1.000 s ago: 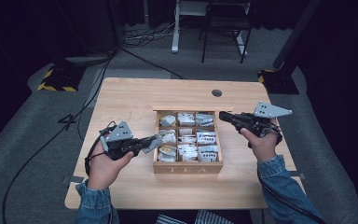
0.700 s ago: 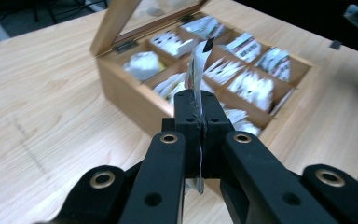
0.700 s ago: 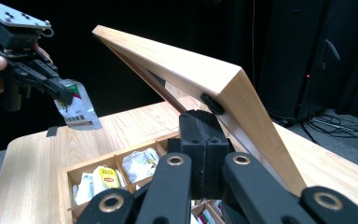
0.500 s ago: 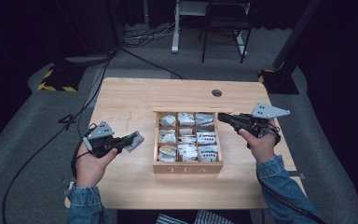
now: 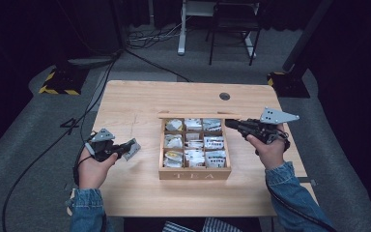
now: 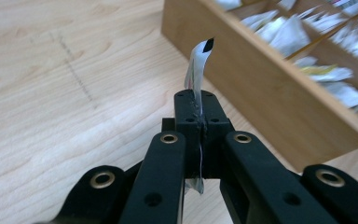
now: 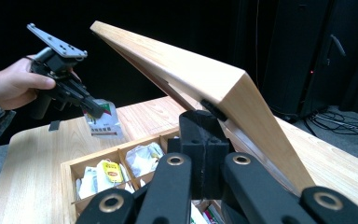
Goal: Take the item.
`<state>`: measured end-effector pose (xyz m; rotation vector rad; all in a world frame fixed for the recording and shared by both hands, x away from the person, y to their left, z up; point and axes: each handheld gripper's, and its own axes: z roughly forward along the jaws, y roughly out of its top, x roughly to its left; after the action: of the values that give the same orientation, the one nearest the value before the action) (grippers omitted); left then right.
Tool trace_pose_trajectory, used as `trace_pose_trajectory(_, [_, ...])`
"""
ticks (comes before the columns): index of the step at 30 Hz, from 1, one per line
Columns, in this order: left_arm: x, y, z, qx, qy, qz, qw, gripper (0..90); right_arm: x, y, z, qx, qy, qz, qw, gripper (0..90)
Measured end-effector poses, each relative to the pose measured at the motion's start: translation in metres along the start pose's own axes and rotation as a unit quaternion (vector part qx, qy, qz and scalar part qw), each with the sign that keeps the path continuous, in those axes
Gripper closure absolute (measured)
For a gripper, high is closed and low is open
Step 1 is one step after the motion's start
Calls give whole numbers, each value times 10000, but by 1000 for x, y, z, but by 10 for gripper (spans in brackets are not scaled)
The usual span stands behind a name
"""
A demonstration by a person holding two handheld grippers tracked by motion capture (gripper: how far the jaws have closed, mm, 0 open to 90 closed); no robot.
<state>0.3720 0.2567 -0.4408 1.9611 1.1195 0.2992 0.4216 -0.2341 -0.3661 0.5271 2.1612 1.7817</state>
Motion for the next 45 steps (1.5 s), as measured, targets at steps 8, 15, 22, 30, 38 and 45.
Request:
trace_pose_trajectory(8, [10, -6, 10, -7, -109, -236, 9997, 888, 2, -2, -1, 26, 8, 0, 10000, 900])
trace_pose_trajectory(15, [14, -9, 22, 89, -115, -326, 9994, 887, 4, -2, -1, 53, -26, -44, 10000, 900])
trace_pose_trajectory(22, [16, -10, 22, 21, -82, -404, 9991, 871, 4, -3, -1, 64, -20, -40, 10000, 900])
trace_pose_trajectory(30, [20, -10, 26, -183, 696, -211, 9972, 333, 4, -3, -1, 61, -10, -32, 10000, 900])
trace_pose_trajectory(38, [20, -8, 14, -379, 827, -250, 9955, 281, 4, -4, 1, 115, -9, -48, 9999, 900])
trace_pose_trajectory(45, [4, 3, 2, -407, 772, 13, 9962, 295, 4, -3, 1, 118, 2, -43, 9999, 900])
